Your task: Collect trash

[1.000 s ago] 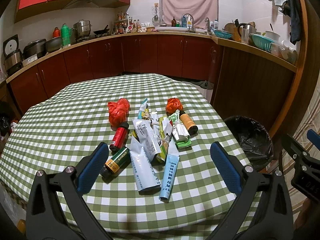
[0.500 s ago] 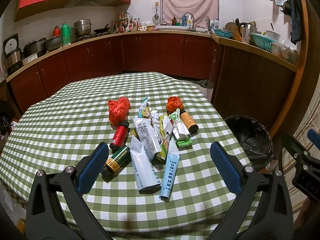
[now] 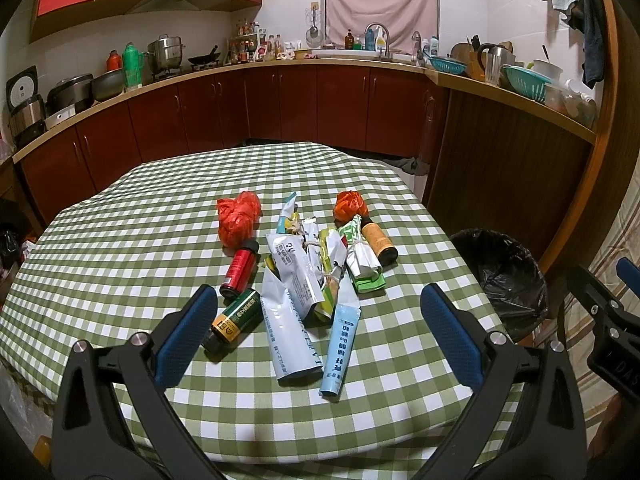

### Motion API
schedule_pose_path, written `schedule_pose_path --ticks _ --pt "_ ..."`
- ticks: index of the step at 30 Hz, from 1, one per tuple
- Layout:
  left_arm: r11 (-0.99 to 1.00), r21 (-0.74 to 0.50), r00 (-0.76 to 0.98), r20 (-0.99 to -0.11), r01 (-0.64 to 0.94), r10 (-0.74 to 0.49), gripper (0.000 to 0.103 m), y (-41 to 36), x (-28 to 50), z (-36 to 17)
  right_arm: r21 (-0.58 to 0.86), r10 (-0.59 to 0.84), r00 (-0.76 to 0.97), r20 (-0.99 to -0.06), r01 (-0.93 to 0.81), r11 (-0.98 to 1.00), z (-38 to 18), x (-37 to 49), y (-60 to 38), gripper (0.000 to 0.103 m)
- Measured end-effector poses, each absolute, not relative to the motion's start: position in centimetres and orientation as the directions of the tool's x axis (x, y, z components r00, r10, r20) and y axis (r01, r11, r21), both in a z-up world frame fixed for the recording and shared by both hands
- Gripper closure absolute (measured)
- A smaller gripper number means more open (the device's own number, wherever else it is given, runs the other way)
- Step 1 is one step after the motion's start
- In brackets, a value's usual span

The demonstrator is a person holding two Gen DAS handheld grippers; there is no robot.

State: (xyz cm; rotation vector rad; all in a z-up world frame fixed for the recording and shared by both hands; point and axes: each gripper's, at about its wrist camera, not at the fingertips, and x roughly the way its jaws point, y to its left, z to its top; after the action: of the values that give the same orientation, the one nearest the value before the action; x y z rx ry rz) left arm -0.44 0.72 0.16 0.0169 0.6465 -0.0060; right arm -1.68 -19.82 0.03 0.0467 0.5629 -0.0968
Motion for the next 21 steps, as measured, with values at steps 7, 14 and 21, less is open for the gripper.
schedule_pose_path --ticks 7,14,21 --pt "1.000 0.015 0.796 -0.605 0.011 0.000 0.004 0.66 -0.44 0.16 0.019 -0.079 0.841 -0.535 0.105 0.994 0.02 -1.66 -19.65 0.006" --pt "1.000 0.016 0.796 -0.606 0.010 0.002 0.004 0.57 -0.40 0.14 0.019 -0.079 0.841 -0.535 0.105 0.994 0.09 -1.75 -19.97 0.006" --pt "1.000 0.016 0.795 -0.607 0.011 0.001 0.004 0.52 -0.34 0.12 0.018 -0.079 0.841 -0.535 0.105 0.994 0.00 -1.73 -19.97 0.006"
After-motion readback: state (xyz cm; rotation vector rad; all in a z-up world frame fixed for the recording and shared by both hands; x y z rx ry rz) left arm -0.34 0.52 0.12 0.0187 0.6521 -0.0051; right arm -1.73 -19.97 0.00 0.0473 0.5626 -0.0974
